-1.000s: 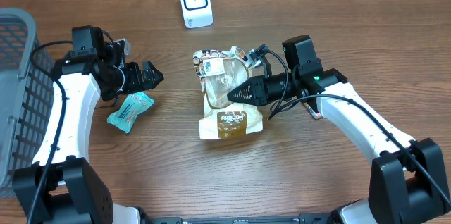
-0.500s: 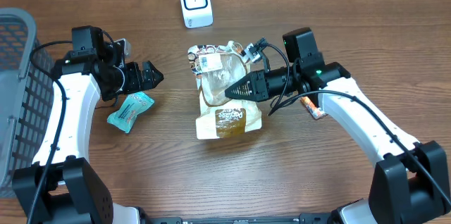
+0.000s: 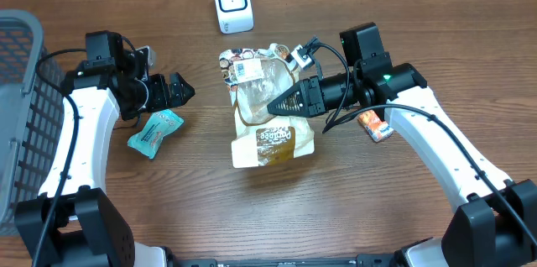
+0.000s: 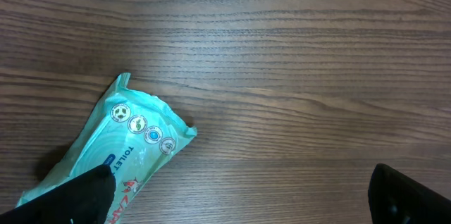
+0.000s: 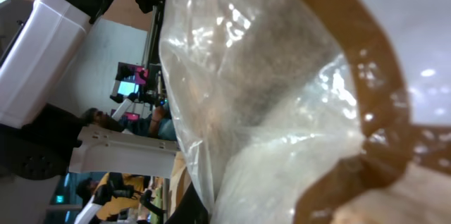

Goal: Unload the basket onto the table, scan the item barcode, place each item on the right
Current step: 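Lift the bread bag upright with the right gripper, then raise the bread bag to the white scanner with the right gripper, then carry the bread bag right and lower it beside the jar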

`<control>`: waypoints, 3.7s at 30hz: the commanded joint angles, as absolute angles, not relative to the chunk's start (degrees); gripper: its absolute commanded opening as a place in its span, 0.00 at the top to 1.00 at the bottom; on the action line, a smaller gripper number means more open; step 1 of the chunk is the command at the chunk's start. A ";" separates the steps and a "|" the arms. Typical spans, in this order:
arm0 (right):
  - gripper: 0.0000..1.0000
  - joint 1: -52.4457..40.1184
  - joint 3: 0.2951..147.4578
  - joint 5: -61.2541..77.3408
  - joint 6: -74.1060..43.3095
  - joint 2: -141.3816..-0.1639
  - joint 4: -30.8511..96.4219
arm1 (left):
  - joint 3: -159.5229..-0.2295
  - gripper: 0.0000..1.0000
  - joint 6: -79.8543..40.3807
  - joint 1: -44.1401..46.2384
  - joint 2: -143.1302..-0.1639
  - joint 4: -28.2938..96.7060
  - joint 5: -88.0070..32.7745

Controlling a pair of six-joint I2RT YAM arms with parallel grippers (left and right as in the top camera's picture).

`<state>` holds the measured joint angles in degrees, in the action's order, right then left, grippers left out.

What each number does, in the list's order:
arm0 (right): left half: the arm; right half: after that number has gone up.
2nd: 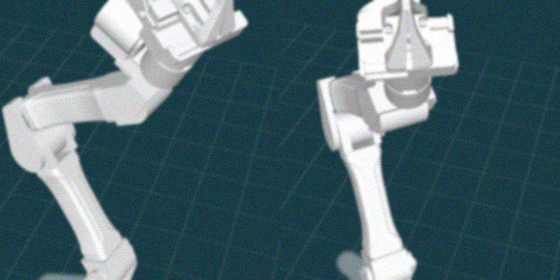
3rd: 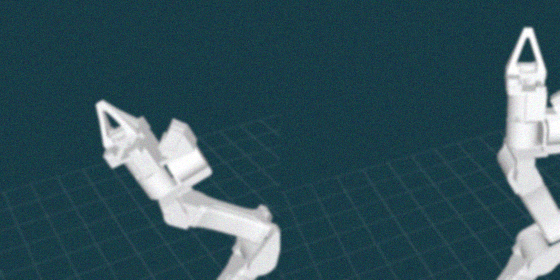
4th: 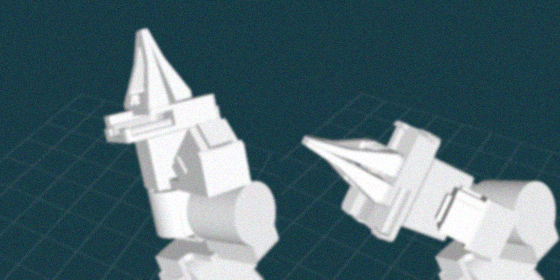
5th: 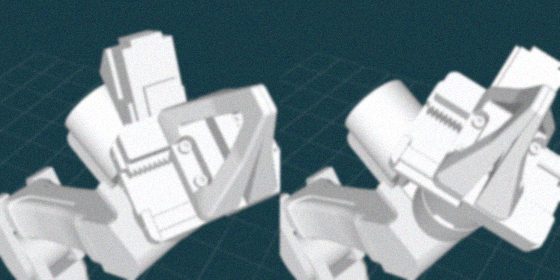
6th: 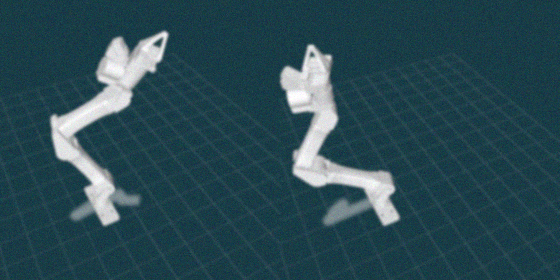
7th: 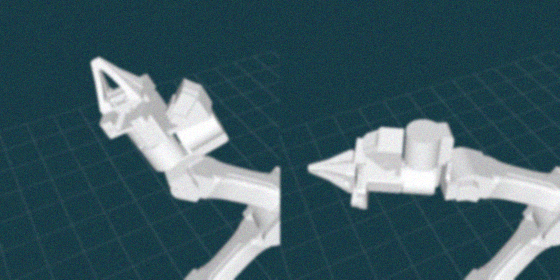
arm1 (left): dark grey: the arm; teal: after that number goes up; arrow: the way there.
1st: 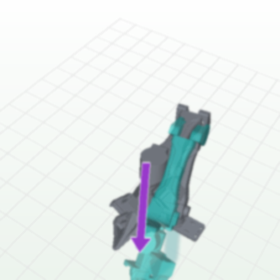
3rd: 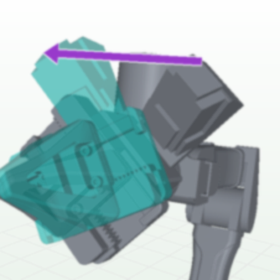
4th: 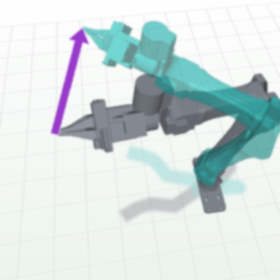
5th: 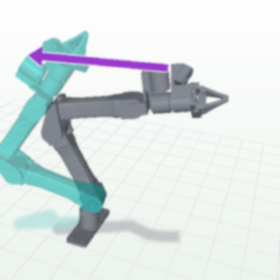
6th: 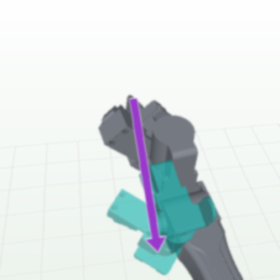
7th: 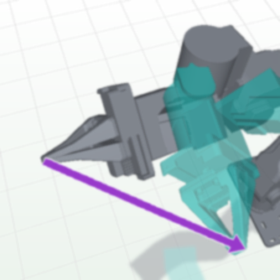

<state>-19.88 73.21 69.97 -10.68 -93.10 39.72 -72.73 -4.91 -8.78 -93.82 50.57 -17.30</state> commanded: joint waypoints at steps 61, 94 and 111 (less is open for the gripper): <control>0.96 -32.69 134.06 -37.50 35.57 -140.75 29.15 | -73.23 0.00 -4.25 -8.97 -93.76 50.33 -16.93; 0.96 -37.32 133.34 -47.97 36.47 -146.82 24.25 | -73.25 0.00 -4.25 -8.97 -93.76 50.33 -16.93; 0.96 -35.55 133.60 -32.95 17.69 -130.34 40.60 | -73.25 0.01 -4.25 -8.97 -93.76 50.33 -16.93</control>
